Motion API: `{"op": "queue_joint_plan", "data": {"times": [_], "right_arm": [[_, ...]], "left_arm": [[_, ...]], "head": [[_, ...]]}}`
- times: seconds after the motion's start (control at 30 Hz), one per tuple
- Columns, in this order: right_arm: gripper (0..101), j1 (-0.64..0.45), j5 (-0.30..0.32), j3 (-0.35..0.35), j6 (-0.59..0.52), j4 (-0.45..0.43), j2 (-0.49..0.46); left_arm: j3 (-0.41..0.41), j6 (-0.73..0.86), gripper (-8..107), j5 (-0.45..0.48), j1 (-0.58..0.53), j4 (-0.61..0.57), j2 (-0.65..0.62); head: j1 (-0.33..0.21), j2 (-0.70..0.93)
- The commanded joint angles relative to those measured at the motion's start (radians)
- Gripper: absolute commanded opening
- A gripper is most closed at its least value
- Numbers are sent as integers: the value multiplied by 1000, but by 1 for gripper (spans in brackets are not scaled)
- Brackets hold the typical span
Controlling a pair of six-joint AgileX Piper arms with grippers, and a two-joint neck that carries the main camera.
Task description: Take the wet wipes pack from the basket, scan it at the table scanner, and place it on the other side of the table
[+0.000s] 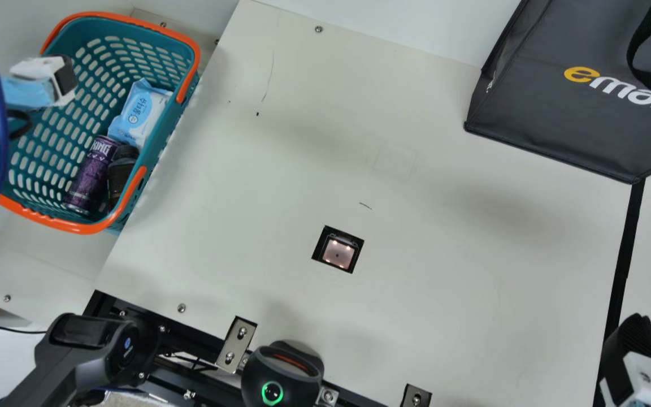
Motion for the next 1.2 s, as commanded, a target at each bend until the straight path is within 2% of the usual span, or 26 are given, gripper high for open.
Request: {"op": "queue_joint_plan", "data": {"times": [0.0, 0.63, 1.17], "right_arm": [[95, 0, 0, 0, 0, 0, 0], [95, 0, 0, 0, 0, 0, 0], [95, 0, 0, 0, 0, 0, 0]], "left_arm": [[4, 28, 90, -4, 11, -8, 22], [13, 532, 90, -182, 288, -225, 320], [-6, 884, 90, -265, 368, -389, 556]], "head": [[-27, 2], [-27, 2], [-27, 2]]}}
